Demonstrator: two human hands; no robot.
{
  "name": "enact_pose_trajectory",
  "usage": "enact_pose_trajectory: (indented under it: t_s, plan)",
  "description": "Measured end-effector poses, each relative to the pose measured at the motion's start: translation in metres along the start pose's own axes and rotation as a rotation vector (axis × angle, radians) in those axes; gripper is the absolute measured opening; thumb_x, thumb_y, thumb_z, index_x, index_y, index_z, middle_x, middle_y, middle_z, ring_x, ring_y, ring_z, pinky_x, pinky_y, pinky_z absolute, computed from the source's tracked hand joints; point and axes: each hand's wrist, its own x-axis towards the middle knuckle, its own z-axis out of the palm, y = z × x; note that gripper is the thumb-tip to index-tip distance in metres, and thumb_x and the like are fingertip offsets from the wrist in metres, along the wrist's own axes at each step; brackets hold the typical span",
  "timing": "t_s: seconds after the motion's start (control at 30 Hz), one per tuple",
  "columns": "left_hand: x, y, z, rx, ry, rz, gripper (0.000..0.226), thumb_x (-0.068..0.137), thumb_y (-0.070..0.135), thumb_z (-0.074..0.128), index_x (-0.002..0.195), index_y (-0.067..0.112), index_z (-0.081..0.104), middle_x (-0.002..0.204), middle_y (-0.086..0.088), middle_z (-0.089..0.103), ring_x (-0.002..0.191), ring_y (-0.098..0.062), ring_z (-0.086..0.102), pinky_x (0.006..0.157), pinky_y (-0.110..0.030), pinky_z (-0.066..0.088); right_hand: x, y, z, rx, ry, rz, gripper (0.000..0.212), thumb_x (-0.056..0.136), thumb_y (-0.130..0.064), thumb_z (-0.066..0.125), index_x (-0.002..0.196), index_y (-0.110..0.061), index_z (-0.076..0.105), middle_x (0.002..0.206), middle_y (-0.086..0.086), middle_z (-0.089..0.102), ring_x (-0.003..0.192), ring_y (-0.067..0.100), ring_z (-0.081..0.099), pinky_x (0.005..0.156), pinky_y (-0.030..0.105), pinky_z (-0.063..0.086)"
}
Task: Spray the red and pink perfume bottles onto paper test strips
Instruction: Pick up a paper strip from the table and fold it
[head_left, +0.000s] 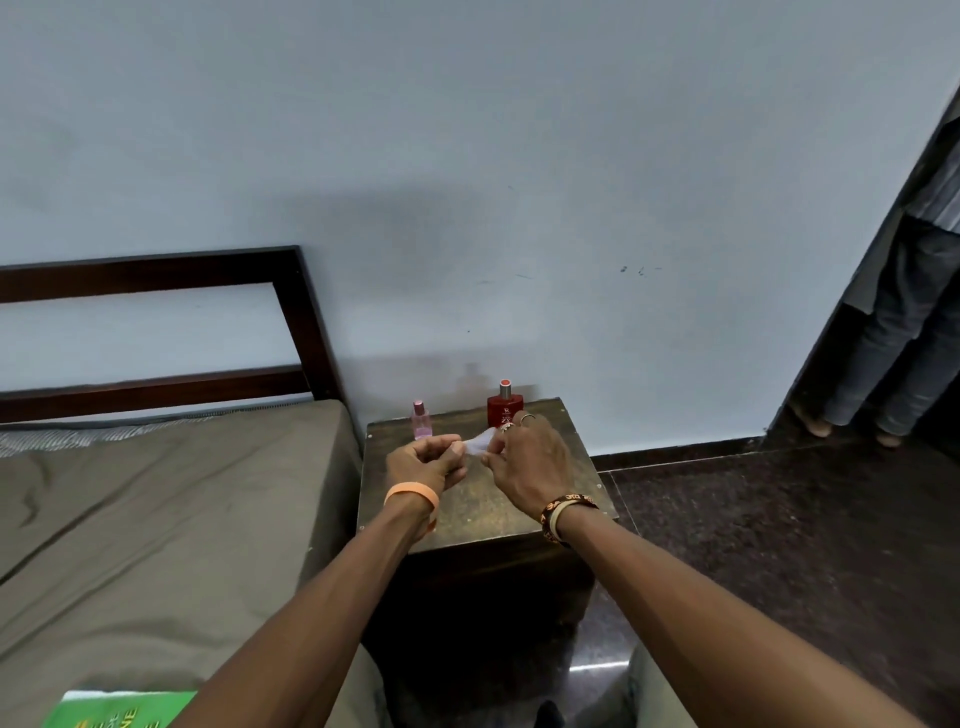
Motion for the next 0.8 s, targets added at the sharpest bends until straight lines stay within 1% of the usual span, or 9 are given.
enact_pose_trajectory:
  t_s: [0.07, 0.17, 0.23, 0.33, 0.4, 0.5, 0.63, 0.73, 0.8]
  plan:
    - [-0.002, 0.002, -0.001, -0.006, 0.002, 0.000, 0.011, 0.081, -0.003, 0.068, 0.088, 0.006, 0.070, 0.086, -0.009, 0.071, 0.076, -0.019, 0.067, 0.061, -0.025, 0.058, 0.001, -0.001, 0.002, 0.058, -0.097, 0.025, 0.014, 0.089, -0.031, 0.068, 0.084, -0.020, 0.075, 0.095, 0.000, 0.066, 0.089, 0.018, 0.059, 0.070, 0.029, 0.045]
    - [-0.004, 0.002, -0.004, -0.017, -0.023, -0.016, 0.011, 0.080, -0.002, 0.069, 0.085, 0.008, 0.072, 0.084, -0.010, 0.072, 0.075, -0.020, 0.069, 0.060, -0.024, 0.058, 0.002, 0.001, 0.006, 0.195, -0.260, 0.096, 0.018, 0.094, -0.026, 0.063, 0.085, -0.016, 0.074, 0.088, -0.002, 0.069, 0.082, 0.016, 0.061, 0.067, 0.028, 0.045]
    - [-0.004, 0.000, -0.008, -0.021, -0.039, -0.032, 0.011, 0.080, -0.002, 0.070, 0.085, 0.008, 0.072, 0.082, -0.011, 0.072, 0.072, -0.019, 0.068, 0.059, -0.024, 0.058, 0.002, 0.004, 0.008, 0.300, -0.317, 0.135, 0.017, 0.095, -0.024, 0.061, 0.087, -0.017, 0.074, 0.085, -0.004, 0.067, 0.079, 0.015, 0.060, 0.065, 0.027, 0.043]
    - [-0.001, -0.004, -0.015, -0.026, -0.056, -0.052, 0.012, 0.079, -0.002, 0.070, 0.089, 0.004, 0.073, 0.080, -0.011, 0.072, 0.068, -0.018, 0.069, 0.059, -0.025, 0.057, 0.001, 0.006, 0.011, 0.365, -0.297, 0.160, 0.014, 0.091, -0.027, 0.065, 0.100, -0.023, 0.075, 0.085, -0.008, 0.068, 0.076, 0.008, 0.059, 0.059, 0.021, 0.039]
    - [0.001, -0.006, -0.020, -0.017, -0.079, -0.069, 0.011, 0.079, -0.001, 0.071, 0.086, 0.007, 0.073, 0.082, -0.012, 0.073, 0.070, -0.019, 0.070, 0.061, -0.027, 0.058, 0.001, 0.006, 0.013, 0.376, -0.276, 0.151, 0.016, 0.086, -0.036, 0.071, 0.094, -0.024, 0.077, 0.083, -0.013, 0.068, 0.077, 0.004, 0.061, 0.060, 0.018, 0.041]
    - [0.002, -0.007, -0.024, 0.033, -0.119, -0.080, 0.011, 0.079, 0.000, 0.071, 0.084, 0.010, 0.074, 0.084, -0.013, 0.074, 0.077, -0.022, 0.072, 0.064, -0.030, 0.058, 0.003, 0.002, 0.014, 0.370, -0.274, 0.136, 0.019, 0.083, -0.042, 0.074, 0.083, -0.024, 0.078, 0.073, -0.018, 0.064, 0.071, 0.002, 0.061, 0.057, 0.016, 0.040]
    - [0.001, -0.007, -0.024, 0.103, -0.174, -0.057, 0.011, 0.080, 0.001, 0.071, 0.084, 0.011, 0.073, 0.084, -0.012, 0.074, 0.078, -0.021, 0.072, 0.061, -0.026, 0.057, 0.005, -0.003, 0.018, 0.328, -0.288, 0.104, 0.019, 0.083, -0.042, 0.074, 0.076, -0.024, 0.075, 0.072, -0.014, 0.066, 0.068, 0.001, 0.060, 0.055, 0.016, 0.041]
    - [0.000, -0.007, -0.025, 0.110, -0.183, -0.080, 0.010, 0.080, 0.001, 0.070, 0.086, 0.009, 0.072, 0.085, -0.013, 0.074, 0.077, -0.021, 0.072, 0.062, -0.026, 0.057, 0.005, -0.004, 0.020, 0.336, -0.345, 0.108, 0.020, 0.086, -0.037, 0.072, 0.078, -0.019, 0.076, 0.073, -0.012, 0.066, 0.068, 0.005, 0.060, 0.055, 0.016, 0.041]
    - [0.000, -0.009, -0.026, 0.084, -0.188, -0.110, 0.011, 0.080, 0.000, 0.071, 0.088, 0.007, 0.071, 0.084, -0.013, 0.073, 0.076, -0.022, 0.071, 0.061, -0.027, 0.057, 0.004, -0.004, 0.023, 0.347, -0.353, 0.115, 0.020, 0.087, -0.035, 0.071, 0.078, -0.017, 0.075, 0.075, -0.011, 0.066, 0.071, 0.007, 0.061, 0.057, 0.018, 0.044]
